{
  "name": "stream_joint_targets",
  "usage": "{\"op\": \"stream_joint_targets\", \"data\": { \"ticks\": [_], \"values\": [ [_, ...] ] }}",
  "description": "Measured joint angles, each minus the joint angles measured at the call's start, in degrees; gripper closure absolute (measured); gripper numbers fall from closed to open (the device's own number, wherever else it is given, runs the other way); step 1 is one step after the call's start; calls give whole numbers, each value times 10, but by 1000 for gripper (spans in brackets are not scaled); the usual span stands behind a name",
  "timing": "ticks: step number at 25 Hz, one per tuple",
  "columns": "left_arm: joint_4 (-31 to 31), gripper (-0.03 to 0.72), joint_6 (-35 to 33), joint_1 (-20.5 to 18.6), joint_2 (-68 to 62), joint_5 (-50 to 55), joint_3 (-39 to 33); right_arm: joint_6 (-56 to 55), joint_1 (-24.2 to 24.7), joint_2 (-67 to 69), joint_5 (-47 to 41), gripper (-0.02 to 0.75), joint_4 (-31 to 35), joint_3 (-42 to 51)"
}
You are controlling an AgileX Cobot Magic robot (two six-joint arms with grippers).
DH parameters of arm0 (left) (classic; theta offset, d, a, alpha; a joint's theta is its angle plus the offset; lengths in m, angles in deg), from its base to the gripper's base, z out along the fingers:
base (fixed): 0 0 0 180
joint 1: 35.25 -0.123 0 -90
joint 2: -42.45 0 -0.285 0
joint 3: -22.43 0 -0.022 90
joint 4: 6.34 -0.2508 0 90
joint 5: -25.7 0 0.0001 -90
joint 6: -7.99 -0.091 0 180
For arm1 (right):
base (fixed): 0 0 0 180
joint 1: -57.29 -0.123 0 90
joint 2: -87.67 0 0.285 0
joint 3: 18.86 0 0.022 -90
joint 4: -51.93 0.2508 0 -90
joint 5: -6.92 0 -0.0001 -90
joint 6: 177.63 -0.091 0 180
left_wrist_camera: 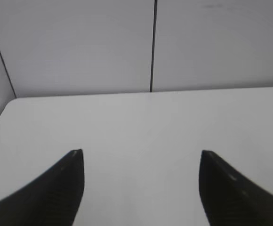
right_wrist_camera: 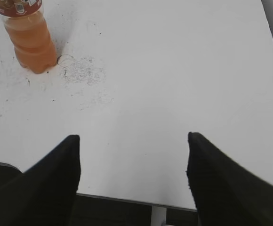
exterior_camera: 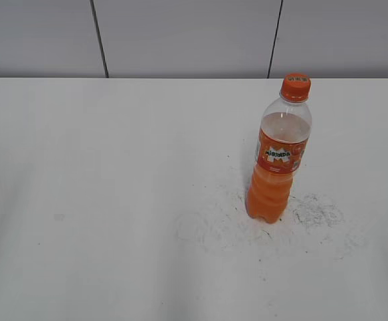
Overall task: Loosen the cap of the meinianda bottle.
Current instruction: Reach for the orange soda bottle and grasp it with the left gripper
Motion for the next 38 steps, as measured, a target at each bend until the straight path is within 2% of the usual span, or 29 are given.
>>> {"op": "stream_joint_targets", "data": {
  "ticks": [3,6,10,13,18,22,24,26,33,38],
  "values": [
    [1,102,0,24,-38,-137,-50,0,0,0,0,215,0,0],
    [15,102,0,49,-83,-208,-84,0,0,0,0,215,0,0],
    [20,102,0,81,-160,-260,-95,0,0,0,0,215,0,0],
    [16,102,0,106,-252,-346,-97,0,0,0,0,215,0,0],
    [-34,102,8,138,-394,-485,-97,0,0,0,0,215,0,0],
    [-114,102,65,144,-528,-607,-93,0,0,0,0,215,0,0],
    [-158,102,98,144,-582,-637,-79,0,0,0,0,215,0,0],
    [-227,102,135,144,-644,-647,-54,0,0,0,0,215,0,0],
    [-456,102,261,144,-773,-654,76,0,0,0,0,215,0,0],
    [-653,106,372,144,-841,-662,194,0,0,0,0,215,0,0]
  ]
}}
